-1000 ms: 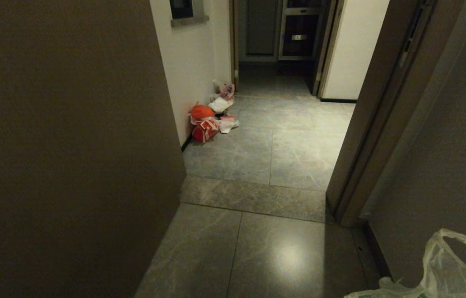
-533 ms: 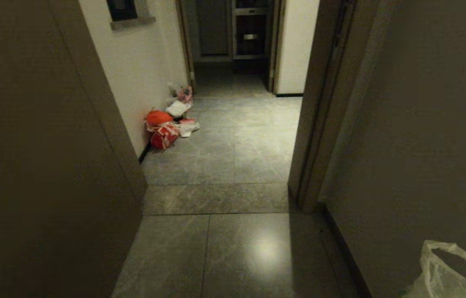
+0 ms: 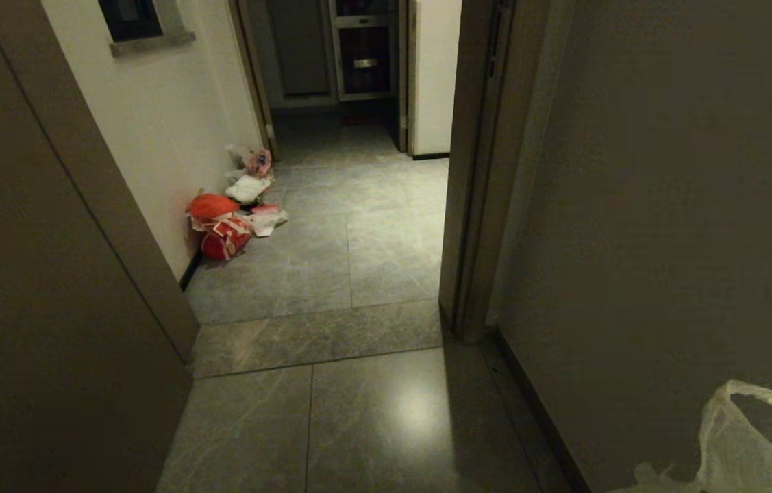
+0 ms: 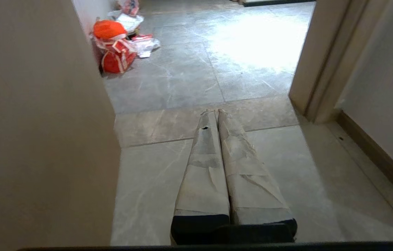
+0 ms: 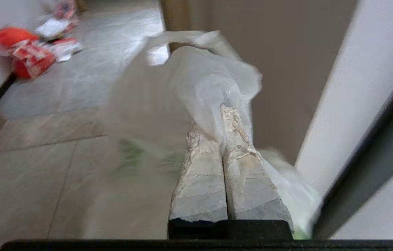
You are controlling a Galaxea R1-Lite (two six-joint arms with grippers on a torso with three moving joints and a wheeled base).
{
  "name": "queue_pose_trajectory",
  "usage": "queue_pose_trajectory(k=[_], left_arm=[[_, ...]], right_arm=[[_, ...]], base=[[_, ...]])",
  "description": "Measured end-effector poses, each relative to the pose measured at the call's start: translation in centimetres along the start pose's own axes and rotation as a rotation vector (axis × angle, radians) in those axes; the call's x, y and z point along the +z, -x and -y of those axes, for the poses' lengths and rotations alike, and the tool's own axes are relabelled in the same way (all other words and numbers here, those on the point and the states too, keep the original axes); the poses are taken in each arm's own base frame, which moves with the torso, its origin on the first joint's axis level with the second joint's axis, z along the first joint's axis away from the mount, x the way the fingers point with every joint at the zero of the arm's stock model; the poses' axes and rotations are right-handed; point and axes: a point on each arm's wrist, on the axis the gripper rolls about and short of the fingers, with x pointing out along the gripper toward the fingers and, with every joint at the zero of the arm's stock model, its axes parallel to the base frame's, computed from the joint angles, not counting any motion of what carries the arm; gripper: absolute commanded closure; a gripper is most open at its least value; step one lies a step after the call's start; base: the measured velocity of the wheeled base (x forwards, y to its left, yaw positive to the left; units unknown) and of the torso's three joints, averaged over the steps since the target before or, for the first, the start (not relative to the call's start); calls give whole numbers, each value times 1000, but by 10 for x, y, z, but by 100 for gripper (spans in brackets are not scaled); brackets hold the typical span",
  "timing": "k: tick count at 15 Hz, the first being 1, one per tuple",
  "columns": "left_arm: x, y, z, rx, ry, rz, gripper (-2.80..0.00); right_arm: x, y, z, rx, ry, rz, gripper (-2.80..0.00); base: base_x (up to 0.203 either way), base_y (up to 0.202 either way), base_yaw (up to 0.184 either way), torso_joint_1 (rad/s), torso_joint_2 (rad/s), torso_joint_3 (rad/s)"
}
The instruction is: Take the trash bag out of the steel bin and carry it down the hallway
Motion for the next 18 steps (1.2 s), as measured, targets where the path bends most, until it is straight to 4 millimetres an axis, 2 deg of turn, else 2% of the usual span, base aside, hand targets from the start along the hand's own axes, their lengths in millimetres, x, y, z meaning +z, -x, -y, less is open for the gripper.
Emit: queue_pose_trajectory(k=[4,10,16,18], left_arm=[[0,0,0,0,0,0,0],[0,0,0,0,0,0,0],[0,0,0,0,0,0,0],[0,0,0,0,0,0,0]], right_arm=[[0,0,0,0,-2,1,0],[0,0,0,1,-2,-2,0],[0,0,0,0,-1,-1,0],[0,0,0,1,-2,-1,0]], base=[[0,0,0,0,0,0],[4,-10,104,4,1,1],[0,0,0,0,0,0],[107,0,-2,3,4,4]])
